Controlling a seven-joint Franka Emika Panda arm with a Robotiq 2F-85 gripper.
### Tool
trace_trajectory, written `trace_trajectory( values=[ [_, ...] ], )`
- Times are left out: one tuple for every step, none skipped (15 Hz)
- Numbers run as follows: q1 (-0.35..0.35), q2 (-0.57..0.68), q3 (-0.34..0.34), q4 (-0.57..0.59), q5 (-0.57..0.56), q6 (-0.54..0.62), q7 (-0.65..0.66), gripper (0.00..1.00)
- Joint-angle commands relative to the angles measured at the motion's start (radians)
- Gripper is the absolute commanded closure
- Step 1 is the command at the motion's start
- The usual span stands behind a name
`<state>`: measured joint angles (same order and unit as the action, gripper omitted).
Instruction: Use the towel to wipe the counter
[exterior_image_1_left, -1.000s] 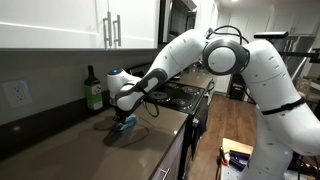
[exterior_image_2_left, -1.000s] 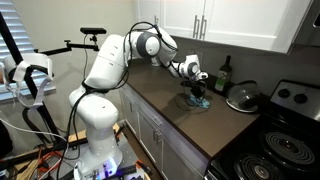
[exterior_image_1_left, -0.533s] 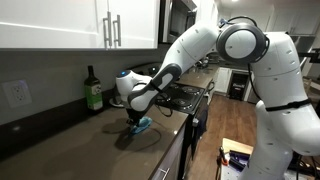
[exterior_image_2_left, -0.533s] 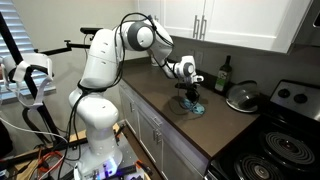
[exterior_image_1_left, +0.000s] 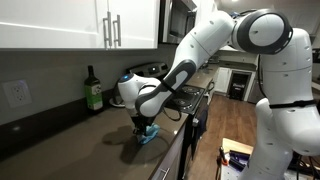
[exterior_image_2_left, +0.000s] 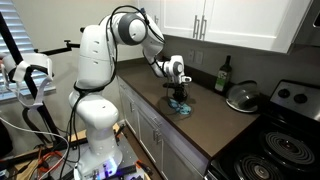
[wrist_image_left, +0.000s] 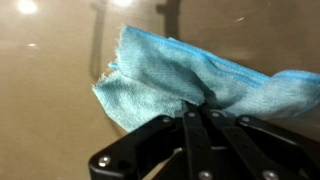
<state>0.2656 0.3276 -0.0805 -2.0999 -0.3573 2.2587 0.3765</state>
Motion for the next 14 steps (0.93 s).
trace_trajectory(
  values=[
    [-0.007,-0.048,0.073,-0.071,0.004,-0.024,-0.013,0.97],
    [-0.006,-0.053,0.091,-0.078,0.009,-0.031,-0.020,0.97],
    [-0.004,-0.055,0.111,-0.081,0.016,-0.039,-0.028,0.97],
    [-0.002,-0.057,0.129,-0.084,0.021,-0.043,-0.035,0.97],
    [0.001,-0.057,0.148,-0.086,0.026,-0.045,-0.042,0.97],
    [0.002,-0.058,0.163,-0.087,0.029,-0.045,-0.050,0.97],
    [0.005,-0.056,0.181,-0.087,0.031,-0.043,-0.062,0.97],
    [0.007,-0.054,0.196,-0.086,0.032,-0.042,-0.073,0.97],
    [0.010,-0.049,0.211,-0.082,0.033,-0.038,-0.086,0.97],
    [0.013,-0.046,0.226,-0.079,0.035,-0.036,-0.103,0.97],
    [0.016,-0.041,0.239,-0.075,0.037,-0.032,-0.120,0.97],
    [0.022,-0.033,0.251,-0.069,0.036,-0.026,-0.136,0.97],
    [0.027,-0.027,0.263,-0.064,0.036,-0.022,-0.154,0.97],
    [0.029,-0.020,0.273,-0.059,0.040,-0.022,-0.172,0.97]
  ],
)
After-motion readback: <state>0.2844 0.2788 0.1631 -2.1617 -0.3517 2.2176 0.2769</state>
